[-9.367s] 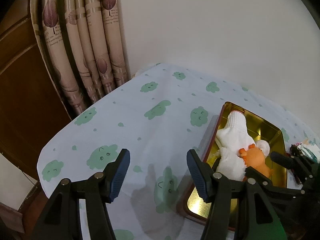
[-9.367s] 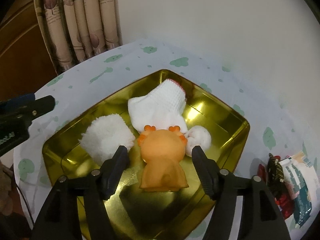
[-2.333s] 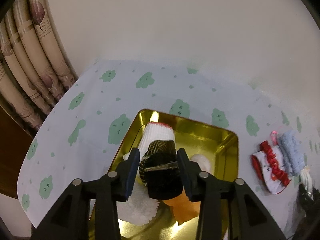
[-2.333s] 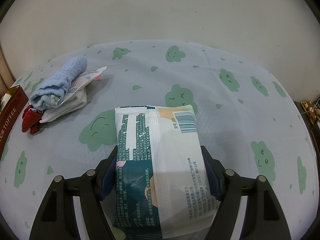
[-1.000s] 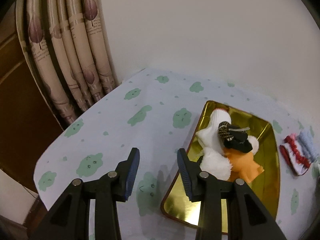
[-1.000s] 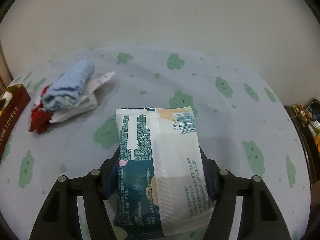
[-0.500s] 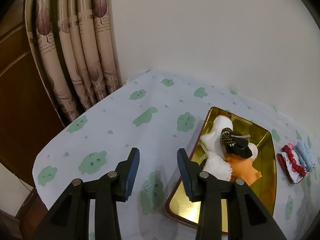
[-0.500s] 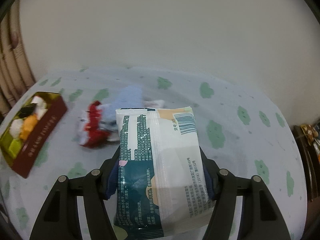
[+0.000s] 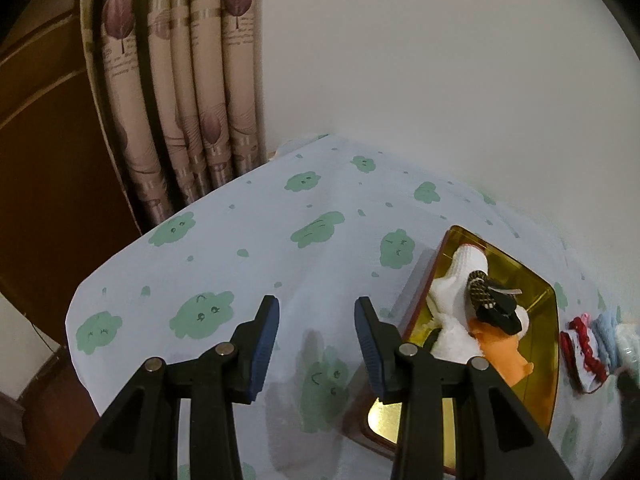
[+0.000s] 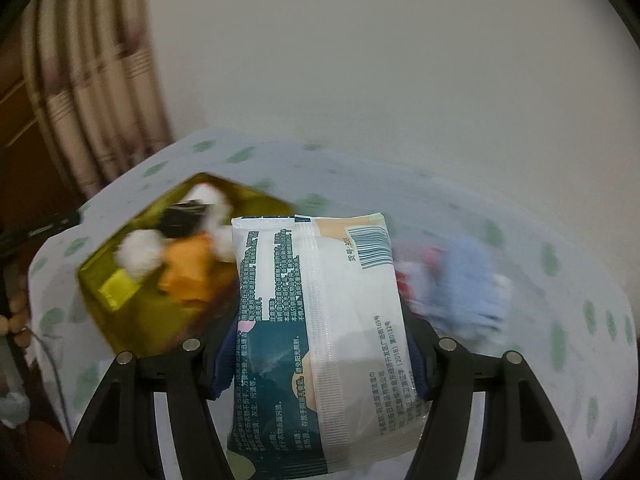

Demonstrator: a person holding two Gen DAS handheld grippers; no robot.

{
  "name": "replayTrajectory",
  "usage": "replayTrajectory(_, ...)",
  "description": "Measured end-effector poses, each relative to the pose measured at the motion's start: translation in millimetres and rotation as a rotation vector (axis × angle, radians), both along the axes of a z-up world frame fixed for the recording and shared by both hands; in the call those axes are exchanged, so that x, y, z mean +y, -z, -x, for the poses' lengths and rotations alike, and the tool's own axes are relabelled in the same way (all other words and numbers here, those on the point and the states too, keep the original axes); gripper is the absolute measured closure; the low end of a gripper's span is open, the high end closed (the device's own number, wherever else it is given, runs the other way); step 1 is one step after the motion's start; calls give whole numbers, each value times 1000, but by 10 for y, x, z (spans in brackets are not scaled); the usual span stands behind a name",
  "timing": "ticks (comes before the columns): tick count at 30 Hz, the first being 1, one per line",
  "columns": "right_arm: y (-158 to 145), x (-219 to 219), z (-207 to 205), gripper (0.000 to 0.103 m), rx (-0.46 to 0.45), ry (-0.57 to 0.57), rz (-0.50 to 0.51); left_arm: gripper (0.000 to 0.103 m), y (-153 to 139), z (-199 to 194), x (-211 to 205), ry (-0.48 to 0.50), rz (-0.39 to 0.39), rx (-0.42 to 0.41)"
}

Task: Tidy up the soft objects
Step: 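Carry the wipes packet over the tin with the right gripper and open it, then reach the right gripper to the folded blue towel and grasp it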

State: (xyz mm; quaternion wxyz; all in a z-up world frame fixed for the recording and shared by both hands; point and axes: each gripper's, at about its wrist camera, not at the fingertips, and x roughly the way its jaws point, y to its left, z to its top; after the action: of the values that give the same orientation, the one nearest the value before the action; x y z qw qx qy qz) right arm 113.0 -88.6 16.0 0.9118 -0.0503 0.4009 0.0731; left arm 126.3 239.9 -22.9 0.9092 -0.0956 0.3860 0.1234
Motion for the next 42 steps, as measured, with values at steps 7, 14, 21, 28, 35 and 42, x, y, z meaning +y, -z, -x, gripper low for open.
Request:
replayTrajectory(7,171,864,-179,39,30,-167,12,63,14,9,85,-31,12,7)
replayTrajectory(14,359,1334,-329,39,60,-224,7,63,2,9,140,-45,16,-2)
replayTrajectory(21,495,1505,-417,38,64,-250,16,63,2,16,173,-54,19,-2)
replayTrajectory(28,496,1478,-400,34,63,-254,11,63,5,16,155,-44,14,-2)
replayTrajectory(35,459,1462,-347,20,55,-259,-10,63,9,5,135,-35,17,4)
replayTrajectory(42,339,1351,-283,20,37,-237,-32,63,-6,-5,103,-27,5,2)
